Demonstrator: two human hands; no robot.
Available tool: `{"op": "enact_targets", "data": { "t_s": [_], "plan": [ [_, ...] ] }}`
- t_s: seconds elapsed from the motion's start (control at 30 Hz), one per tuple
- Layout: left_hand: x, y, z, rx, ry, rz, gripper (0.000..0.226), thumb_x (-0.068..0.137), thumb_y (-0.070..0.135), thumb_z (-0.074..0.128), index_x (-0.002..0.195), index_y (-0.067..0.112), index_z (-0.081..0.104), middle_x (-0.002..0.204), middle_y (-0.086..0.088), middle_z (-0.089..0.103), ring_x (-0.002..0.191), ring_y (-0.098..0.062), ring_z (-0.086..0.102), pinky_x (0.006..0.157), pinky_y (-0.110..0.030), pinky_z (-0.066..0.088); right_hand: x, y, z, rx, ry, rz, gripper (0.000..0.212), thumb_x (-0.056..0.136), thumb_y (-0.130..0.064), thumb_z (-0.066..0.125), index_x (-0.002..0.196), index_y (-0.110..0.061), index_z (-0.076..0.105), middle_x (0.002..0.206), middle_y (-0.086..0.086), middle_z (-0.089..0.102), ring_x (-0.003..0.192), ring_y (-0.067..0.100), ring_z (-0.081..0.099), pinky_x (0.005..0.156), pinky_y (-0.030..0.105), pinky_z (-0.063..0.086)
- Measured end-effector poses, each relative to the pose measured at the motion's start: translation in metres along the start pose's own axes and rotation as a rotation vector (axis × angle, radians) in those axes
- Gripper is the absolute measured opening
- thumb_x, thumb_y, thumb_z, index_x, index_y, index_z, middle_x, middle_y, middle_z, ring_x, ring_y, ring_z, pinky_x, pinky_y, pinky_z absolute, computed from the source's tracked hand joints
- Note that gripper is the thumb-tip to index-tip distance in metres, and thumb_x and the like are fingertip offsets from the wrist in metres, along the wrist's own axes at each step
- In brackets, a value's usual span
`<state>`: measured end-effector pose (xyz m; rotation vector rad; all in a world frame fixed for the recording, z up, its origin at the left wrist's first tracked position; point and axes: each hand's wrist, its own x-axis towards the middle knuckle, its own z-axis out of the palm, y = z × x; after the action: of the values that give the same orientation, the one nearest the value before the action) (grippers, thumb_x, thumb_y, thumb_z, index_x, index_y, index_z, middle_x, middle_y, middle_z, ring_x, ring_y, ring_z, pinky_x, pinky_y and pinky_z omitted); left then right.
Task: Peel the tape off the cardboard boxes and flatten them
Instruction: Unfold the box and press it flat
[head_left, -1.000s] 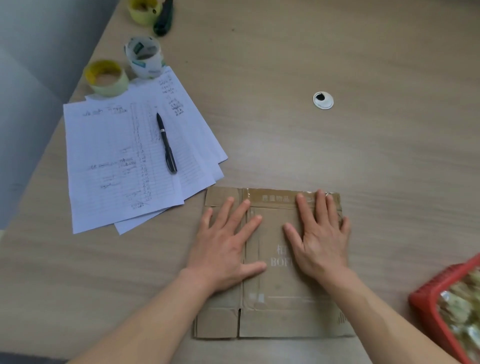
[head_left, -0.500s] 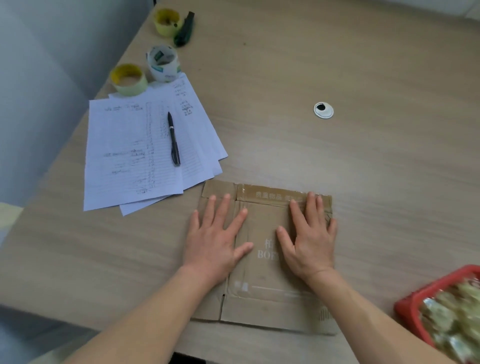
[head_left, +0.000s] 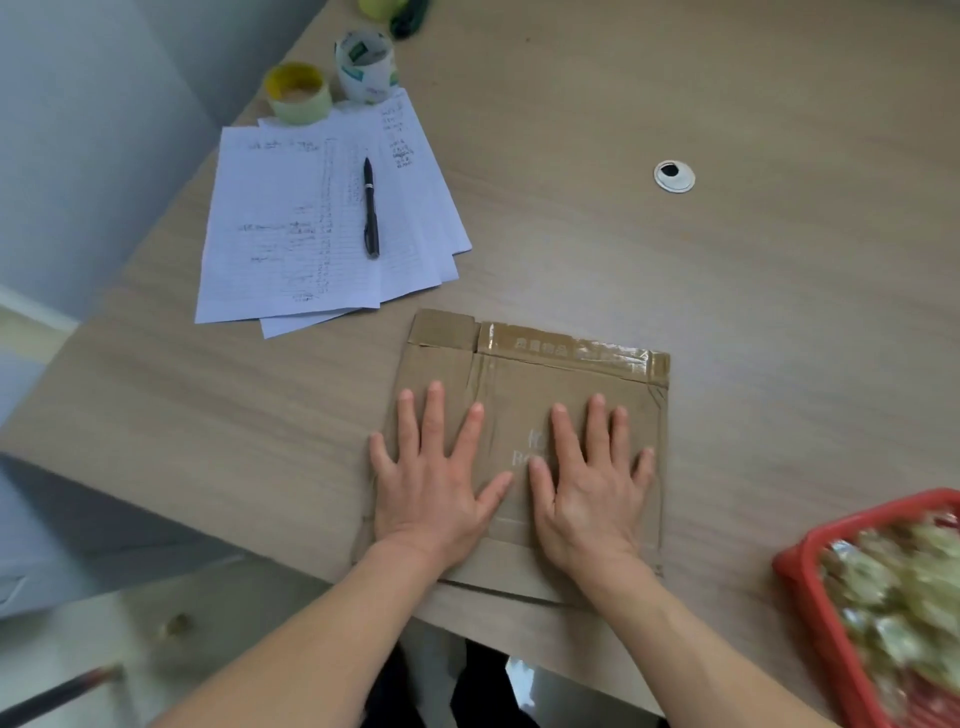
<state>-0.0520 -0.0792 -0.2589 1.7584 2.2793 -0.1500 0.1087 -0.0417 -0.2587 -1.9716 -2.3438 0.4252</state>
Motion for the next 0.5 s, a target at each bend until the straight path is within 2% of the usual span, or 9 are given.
{"op": "enact_targets", "data": {
  "t_s": [0.07,0.1,0.2,0.3,0.37,0.43,0.47,0.5],
  "plan": [
    [0.000,-0.005,-0.002,-0.033,-0.055,0.020,0.083,0.083,0.080,0.012,0.156,0.042,0.001,0.163,-0.003,-0.024,0.149,-0.032,-0.022,0.114,-0.063,0.009,-0.003,0.004,-0.008,0.075,0.000,0.014,0.056,0.096,-0.045,0.049,0.149,-0.031,0.041,0.165,0.004,0.020,0.152,0.026,0.013,0.117,0.055,0.012],
    [-0.002,-0.010,-0.005,-0.073,-0.072,0.033,0.082,0.085,0.079,0.018,0.155,0.042,-0.004,0.161,0.000,-0.029,0.148,-0.028,-0.026,0.116,-0.061,0.007,-0.004,0.006,-0.014,0.109,0.002,0.053,0.056,0.096,-0.043,0.054,0.149,-0.029,0.042,0.165,0.004,0.018,0.152,0.024,0.013,0.117,0.050,0.013],
    [-0.019,-0.030,-0.017,-0.282,-0.065,-0.037,0.082,0.092,0.068,0.040,0.157,0.037,-0.001,0.163,0.005,-0.023,0.152,-0.022,-0.013,0.121,-0.050,0.012,-0.014,0.015,-0.034,0.177,0.034,0.369,0.066,0.091,-0.049,0.056,0.149,-0.024,0.036,0.163,0.010,0.019,0.148,0.028,0.021,0.113,0.049,0.021],
    [-0.053,-0.045,-0.021,-0.520,-0.017,-0.189,0.084,0.093,0.056,0.054,0.158,0.027,0.011,0.167,0.000,0.004,0.152,-0.022,0.011,0.119,-0.042,0.020,-0.034,0.013,-0.042,0.343,0.046,0.559,0.063,0.086,-0.044,0.062,0.139,-0.015,0.044,0.141,0.015,0.050,0.127,0.036,0.047,0.103,0.049,0.040],
    [-0.077,-0.054,-0.024,-0.695,0.013,-0.314,0.086,0.089,0.051,0.063,0.157,0.024,0.019,0.160,-0.003,0.027,0.145,-0.024,0.028,0.116,-0.042,0.029,-0.050,0.005,-0.043,0.487,0.060,0.617,0.063,0.079,-0.041,0.070,0.133,-0.015,0.050,0.130,0.014,0.059,0.118,0.035,0.055,0.099,0.046,0.046],
    [-0.101,-0.075,-0.030,-0.892,-0.042,-0.504,0.088,0.083,0.053,0.070,0.153,0.021,0.029,0.152,-0.003,0.042,0.137,-0.023,0.043,0.110,-0.044,0.040,-0.067,-0.005,-0.047,0.568,0.048,0.682,0.067,0.075,-0.046,0.075,0.131,-0.015,0.055,0.124,0.013,0.065,0.114,0.034,0.060,0.097,0.044,0.049],
    [-0.116,-0.090,-0.032,-0.964,-0.073,-0.554,0.080,0.080,0.055,0.073,0.145,0.021,0.042,0.143,-0.001,0.053,0.128,-0.021,0.053,0.105,-0.044,0.046,-0.076,-0.012,-0.049,0.586,0.028,0.683,0.062,0.074,-0.049,0.076,0.124,-0.014,0.062,0.115,0.011,0.070,0.107,0.033,0.064,0.094,0.043,0.051],
    [-0.131,-0.106,-0.034,-1.006,-0.093,-0.564,0.065,0.077,0.056,0.076,0.129,0.023,0.055,0.129,0.002,0.063,0.113,-0.017,0.061,0.097,-0.041,0.051,-0.084,-0.019,-0.051,0.597,-0.001,0.650,0.054,0.074,-0.053,0.076,0.111,-0.014,0.068,0.101,0.007,0.073,0.095,0.032,0.067,0.088,0.043,0.054]
  ]
}}
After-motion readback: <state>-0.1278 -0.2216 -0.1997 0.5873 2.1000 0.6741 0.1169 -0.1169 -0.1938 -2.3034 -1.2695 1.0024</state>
